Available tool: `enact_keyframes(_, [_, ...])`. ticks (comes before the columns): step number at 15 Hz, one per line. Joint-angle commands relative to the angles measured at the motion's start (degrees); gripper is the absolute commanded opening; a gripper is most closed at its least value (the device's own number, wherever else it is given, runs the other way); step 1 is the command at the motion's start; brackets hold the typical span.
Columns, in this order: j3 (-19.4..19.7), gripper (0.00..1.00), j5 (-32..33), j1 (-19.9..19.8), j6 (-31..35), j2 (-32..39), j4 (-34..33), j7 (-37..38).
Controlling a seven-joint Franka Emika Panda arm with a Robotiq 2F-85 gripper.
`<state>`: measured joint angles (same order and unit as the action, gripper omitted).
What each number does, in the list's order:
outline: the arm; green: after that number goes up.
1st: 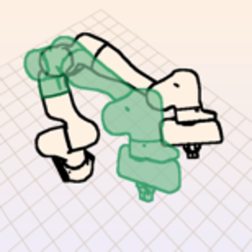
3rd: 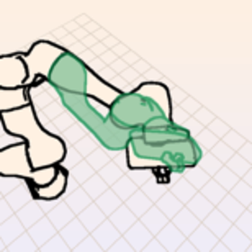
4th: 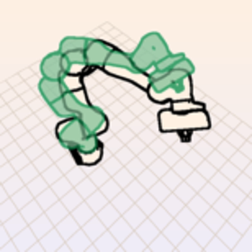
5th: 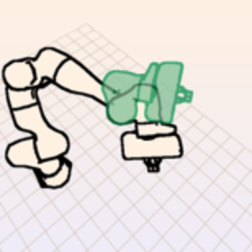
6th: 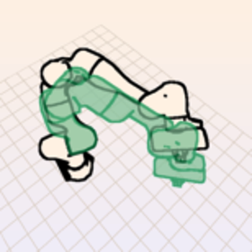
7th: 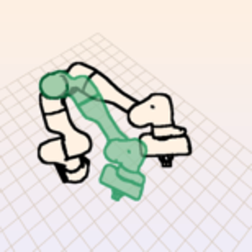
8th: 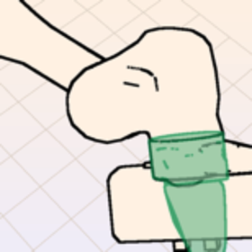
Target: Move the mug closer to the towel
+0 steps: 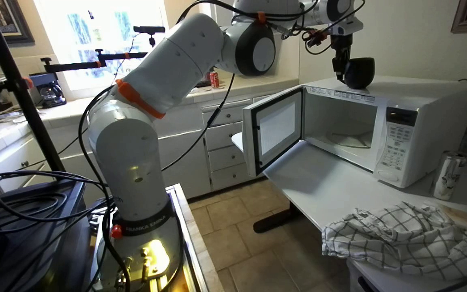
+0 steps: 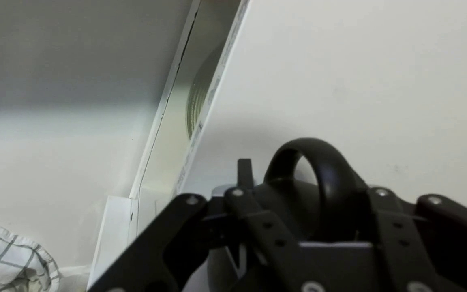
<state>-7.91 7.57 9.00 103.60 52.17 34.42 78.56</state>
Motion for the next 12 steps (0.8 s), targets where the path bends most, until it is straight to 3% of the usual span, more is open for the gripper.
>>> enact_keyframes(1, [0.48, 0.28, 0.74, 0.79, -0.19, 1.59, -2.43, -0.08])
enact_keyframes(2, [0.51, 0.24, 0.81, 0.81, -0.16, 1.62, -2.45, -0.06])
enact_keyframes(5, [0.55, 0.01, 1.04, 0.87, -0.04, 1.65, -2.53, -0.48])
enact_keyframes(12, [0.63, 0.02, 1.42, 0.5, -1.41, 1.12, -2.75, -1.68])
